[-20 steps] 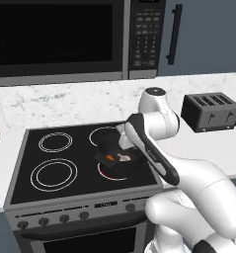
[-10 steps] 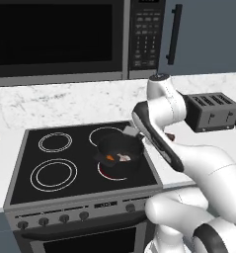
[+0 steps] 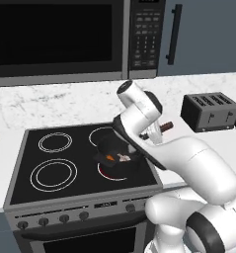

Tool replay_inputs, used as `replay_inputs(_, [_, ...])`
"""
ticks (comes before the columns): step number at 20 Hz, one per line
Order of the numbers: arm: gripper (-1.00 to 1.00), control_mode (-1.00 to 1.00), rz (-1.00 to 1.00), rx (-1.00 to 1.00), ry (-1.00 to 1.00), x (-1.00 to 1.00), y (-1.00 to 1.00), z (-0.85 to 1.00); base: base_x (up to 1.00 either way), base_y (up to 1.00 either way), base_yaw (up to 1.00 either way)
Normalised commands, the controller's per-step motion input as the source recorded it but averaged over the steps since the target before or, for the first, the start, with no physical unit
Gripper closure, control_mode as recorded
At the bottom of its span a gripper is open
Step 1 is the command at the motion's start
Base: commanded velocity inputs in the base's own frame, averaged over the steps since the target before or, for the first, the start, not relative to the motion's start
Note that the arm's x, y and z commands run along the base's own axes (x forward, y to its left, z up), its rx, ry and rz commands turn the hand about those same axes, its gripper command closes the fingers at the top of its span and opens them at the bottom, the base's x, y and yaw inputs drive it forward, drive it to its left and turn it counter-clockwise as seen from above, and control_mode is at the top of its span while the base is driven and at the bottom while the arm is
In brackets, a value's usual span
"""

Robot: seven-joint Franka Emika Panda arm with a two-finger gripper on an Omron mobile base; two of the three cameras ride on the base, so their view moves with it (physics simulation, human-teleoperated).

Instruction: Put the carrot and garlic in the pot. Retrieve the spatula and lightly stir the vegetables in the pot.

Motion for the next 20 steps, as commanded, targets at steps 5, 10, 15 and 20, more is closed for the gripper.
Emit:
replay_inputs(5, [1.0, -1.0, 0.25, -0.2, 0.09, 0.41, 0.0, -0.02, 0.0, 0.0, 0.0])
replay_inputs(10, [1.0, -1.0, 0.11, -0.18, -0.01, 0.51, 0.03, -0.02, 0.0, 0.0, 0.0])
replay_inputs(15, [1.0, -1.0, 0.14, -0.23, -0.03, 0.42, 0.24, -0.3, 0.0, 0.0, 0.0])
replay_inputs(20, [1.0, -1.0, 0.15, -0.12, 0.0, 0.57, 0.28, -0.05, 0.0, 0.0, 0.0])
